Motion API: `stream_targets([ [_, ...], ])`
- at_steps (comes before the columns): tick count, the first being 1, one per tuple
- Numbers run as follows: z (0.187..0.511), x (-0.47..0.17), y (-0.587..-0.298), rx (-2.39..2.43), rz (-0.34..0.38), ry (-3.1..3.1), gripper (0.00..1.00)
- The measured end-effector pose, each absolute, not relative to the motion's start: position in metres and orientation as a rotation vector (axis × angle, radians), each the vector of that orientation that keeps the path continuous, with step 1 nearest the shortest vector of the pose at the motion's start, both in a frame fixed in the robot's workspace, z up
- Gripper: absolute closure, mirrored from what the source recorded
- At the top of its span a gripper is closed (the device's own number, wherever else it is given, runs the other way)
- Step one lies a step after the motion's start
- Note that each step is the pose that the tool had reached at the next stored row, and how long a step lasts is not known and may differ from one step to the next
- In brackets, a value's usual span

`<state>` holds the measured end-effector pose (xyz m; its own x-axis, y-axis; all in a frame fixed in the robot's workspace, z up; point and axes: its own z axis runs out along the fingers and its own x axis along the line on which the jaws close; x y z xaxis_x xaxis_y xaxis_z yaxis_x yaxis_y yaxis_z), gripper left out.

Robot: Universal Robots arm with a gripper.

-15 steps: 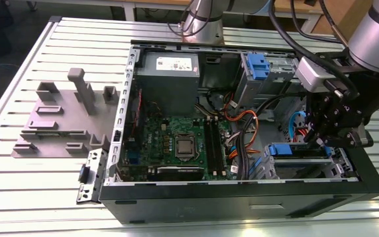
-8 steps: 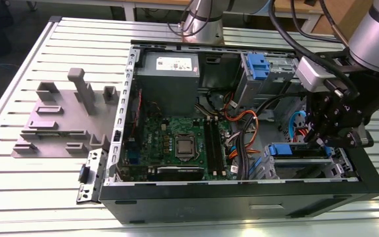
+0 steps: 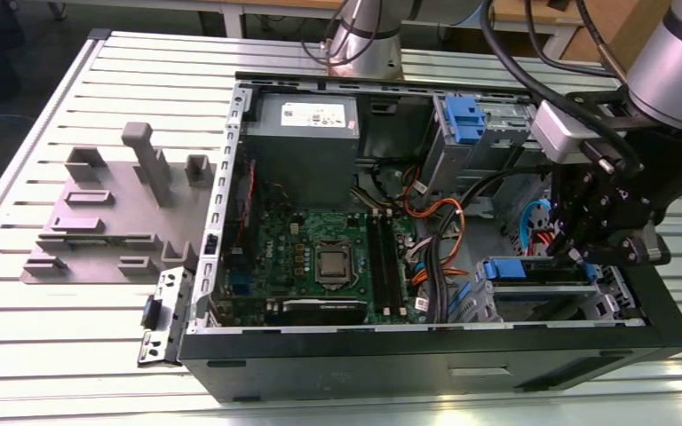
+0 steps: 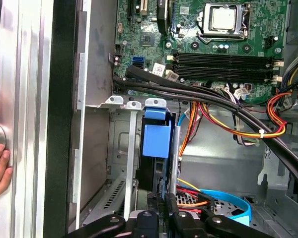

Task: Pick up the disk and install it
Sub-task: 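Insert the first disk wire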

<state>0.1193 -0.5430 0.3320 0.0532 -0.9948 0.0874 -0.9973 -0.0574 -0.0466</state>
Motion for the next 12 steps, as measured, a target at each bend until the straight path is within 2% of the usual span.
stream_targets([
  [12, 0.3295, 0.1193, -0.543, 2.26, 0.149, -2.139, 0.83],
])
